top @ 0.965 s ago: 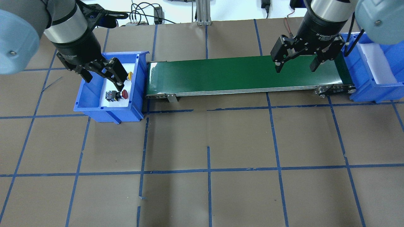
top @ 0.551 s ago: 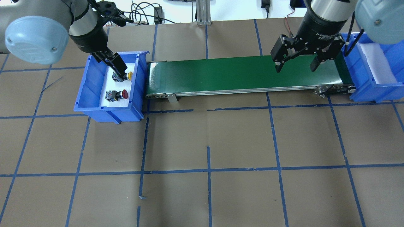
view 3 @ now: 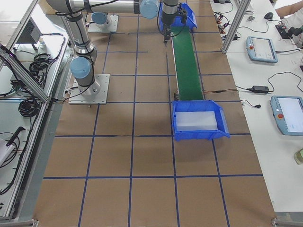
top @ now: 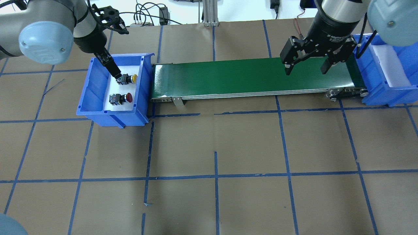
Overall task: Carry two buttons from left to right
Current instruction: 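Lower the left gripper into the blue bin over the red button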
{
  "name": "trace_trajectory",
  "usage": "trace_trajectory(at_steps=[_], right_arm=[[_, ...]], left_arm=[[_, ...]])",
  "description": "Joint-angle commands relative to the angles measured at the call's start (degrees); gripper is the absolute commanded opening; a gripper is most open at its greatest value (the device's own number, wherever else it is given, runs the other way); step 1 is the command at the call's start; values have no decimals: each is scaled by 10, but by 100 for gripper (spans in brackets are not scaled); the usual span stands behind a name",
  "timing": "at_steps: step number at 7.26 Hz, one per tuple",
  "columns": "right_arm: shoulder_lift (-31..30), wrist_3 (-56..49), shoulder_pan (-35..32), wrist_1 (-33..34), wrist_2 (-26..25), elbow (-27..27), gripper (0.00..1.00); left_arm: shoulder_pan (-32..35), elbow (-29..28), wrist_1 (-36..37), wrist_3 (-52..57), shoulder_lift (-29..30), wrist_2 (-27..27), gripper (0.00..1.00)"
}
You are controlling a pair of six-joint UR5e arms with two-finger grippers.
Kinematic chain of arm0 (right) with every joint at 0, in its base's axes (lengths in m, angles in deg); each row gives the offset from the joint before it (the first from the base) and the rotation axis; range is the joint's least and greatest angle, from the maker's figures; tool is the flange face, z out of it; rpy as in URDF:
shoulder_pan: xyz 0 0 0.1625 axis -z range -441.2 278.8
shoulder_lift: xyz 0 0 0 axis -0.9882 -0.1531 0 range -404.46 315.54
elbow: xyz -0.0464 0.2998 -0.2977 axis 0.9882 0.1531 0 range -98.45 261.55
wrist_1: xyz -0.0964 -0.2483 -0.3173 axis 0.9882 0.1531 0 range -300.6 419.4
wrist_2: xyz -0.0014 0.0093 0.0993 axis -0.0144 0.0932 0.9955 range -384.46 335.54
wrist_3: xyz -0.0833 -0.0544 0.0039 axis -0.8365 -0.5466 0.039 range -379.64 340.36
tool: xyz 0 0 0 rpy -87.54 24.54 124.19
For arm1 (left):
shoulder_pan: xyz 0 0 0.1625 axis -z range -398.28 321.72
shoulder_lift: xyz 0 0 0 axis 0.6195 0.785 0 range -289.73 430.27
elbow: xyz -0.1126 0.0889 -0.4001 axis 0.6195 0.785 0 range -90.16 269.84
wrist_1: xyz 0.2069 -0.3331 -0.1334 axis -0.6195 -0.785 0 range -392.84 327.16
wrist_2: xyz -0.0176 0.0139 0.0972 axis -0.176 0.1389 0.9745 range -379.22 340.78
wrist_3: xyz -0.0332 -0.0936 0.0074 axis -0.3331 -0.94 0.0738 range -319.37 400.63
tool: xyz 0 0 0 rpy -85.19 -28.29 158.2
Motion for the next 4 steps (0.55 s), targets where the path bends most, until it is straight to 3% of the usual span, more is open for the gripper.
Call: trace_trajectory(at_steps=[1, 4], right_arm=[[0, 0, 0, 0, 0, 0, 100], [0, 1, 0, 0, 1, 1, 100]], left_arm=[[-10, 8, 3, 117, 49, 0, 98], [-17, 8, 5, 140, 117, 0, 93]])
